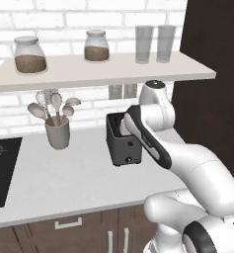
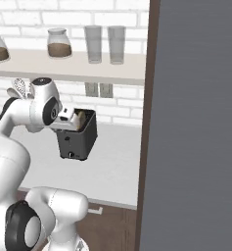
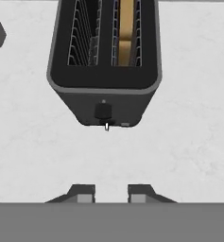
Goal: Start the toaster. Once the lever pops up, take the bread to the plate on the dining counter.
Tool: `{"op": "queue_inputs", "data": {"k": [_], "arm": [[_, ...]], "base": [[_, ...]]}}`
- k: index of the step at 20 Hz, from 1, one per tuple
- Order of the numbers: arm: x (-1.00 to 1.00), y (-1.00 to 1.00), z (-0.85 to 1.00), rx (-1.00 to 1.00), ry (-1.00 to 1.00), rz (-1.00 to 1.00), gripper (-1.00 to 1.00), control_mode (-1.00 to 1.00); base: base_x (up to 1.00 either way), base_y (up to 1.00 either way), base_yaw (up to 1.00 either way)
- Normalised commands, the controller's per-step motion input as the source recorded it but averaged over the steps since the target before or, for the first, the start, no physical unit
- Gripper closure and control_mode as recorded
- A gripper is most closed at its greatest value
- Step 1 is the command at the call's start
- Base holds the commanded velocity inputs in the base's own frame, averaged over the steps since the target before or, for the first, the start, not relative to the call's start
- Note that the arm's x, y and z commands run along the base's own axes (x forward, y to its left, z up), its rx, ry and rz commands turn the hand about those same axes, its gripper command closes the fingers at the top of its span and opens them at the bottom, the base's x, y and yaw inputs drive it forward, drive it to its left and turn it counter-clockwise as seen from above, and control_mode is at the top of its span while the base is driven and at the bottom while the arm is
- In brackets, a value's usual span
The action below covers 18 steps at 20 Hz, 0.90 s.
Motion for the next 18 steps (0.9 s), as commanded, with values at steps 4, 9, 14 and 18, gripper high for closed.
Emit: {"op": "queue_inputs", "data": {"k": [4, 9, 14, 18], "arm": [[0.17, 0.00, -0.34, 0.00, 0.02, -0.02, 1.00, -1.00], [0.25, 0.00, -0.28, 0.00, 0.00, -0.02, 1.00, -1.00], [0.30, 0.00, -0.15, 0.00, 0.00, -0.03, 1.00, -1.00], [0.28, 0.04, -0.09, 0.00, 0.00, -0.05, 1.00, -1.00]], "base": [[0.00, 0.00, 0.00], [0.00, 0.00, 0.00], [0.00, 0.00, 0.00], [0.00, 0.00, 0.00]]}}
